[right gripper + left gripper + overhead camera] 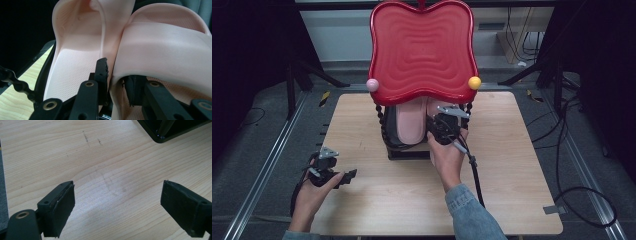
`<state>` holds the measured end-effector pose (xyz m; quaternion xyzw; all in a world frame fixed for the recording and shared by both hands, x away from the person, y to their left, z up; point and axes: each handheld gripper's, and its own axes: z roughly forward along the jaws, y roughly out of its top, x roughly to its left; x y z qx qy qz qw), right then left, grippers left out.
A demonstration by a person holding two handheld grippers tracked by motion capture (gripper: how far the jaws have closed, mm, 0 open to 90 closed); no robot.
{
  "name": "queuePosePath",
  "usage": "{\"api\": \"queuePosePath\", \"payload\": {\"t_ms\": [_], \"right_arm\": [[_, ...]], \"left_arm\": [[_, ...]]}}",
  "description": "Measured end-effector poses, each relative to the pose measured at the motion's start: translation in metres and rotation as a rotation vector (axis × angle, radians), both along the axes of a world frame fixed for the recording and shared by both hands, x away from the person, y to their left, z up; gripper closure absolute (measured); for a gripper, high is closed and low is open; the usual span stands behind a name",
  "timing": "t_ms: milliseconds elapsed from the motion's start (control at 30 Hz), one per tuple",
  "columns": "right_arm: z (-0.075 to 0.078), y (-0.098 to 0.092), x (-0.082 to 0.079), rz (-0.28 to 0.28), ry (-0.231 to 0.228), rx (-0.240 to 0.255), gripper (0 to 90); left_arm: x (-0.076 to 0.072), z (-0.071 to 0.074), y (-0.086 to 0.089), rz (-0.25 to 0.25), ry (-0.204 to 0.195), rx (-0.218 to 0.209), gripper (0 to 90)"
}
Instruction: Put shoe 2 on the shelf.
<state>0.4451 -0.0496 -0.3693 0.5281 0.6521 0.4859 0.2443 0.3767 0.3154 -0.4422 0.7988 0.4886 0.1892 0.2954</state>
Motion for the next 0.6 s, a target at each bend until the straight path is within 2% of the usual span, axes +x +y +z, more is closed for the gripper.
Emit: {"api": "queuePosePath", "payload": {"t_ms": [400,500,533,600], "right_arm": [[0.003,-0.002,-0.005,0.028,0.022,-0.015,55.0],[0.004,-0.003,-0.010,0.043,0.024,-0.034,50.8],[0.005,-0.002,-0.013,0.044,0.007,-0.075,50.0],[0.006,-0.003,-0.018,0.052,0.009,-0.077,48.7]], "left_arm": [[-0.001,0.001,0.001,0.003,-0.006,-0.003,11.8],[-0.001,0.002,0.001,0.003,-0.007,0.000,11.8],[-0.001,0.002,0.001,0.003,-0.006,0.001,11.8],[-0.001,0.002,0.001,0.002,-0.005,0.001,11.8]]}}
